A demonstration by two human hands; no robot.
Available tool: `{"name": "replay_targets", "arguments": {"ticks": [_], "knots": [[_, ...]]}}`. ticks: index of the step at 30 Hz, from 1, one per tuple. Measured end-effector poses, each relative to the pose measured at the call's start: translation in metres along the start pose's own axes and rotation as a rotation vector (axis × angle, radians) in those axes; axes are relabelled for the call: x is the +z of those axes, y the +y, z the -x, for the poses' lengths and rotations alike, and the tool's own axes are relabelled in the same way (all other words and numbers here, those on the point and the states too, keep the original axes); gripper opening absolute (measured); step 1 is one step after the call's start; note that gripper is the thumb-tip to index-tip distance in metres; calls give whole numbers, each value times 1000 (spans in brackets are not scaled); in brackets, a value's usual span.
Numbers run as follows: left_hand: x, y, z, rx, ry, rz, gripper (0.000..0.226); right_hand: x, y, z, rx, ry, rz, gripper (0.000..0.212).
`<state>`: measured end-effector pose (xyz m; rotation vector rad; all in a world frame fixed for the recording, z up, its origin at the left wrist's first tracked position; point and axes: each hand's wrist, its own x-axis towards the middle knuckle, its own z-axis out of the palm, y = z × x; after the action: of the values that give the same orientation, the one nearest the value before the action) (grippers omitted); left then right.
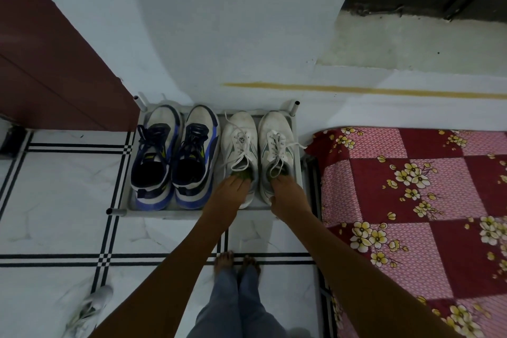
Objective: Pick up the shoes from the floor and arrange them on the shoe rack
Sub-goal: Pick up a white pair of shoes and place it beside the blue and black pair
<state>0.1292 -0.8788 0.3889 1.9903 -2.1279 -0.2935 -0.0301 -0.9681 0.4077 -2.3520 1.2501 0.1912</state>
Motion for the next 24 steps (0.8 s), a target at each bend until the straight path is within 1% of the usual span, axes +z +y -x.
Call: {"name": "replay_targets", "arguments": {"ticks": [3, 5, 7, 10, 15, 21, 24], "knots": [[2, 1, 5, -78, -56, 47, 68, 4, 4, 9, -49, 80, -54, 55], [0, 7, 12, -127, -56, 90, 71, 5, 5, 19, -84, 160, -92, 52], [-8, 15, 21, -155, -41, 129, 67, 4, 4, 31, -122, 258, -151, 47], [-24, 30, 45, -140, 12, 177, 56, 4, -4, 59, -174, 372, -232, 40], [-52, 53, 98, -59, 115, 208, 39, 12, -23, 116, -151, 444, -292, 27], [-63, 68, 188, -7, 118, 229, 32, 53, -51, 204, -106, 520, -329, 26], [-60, 69, 241, 30, 127, 211, 30, 85, -73, 250, -102, 583, -302, 24]]}}
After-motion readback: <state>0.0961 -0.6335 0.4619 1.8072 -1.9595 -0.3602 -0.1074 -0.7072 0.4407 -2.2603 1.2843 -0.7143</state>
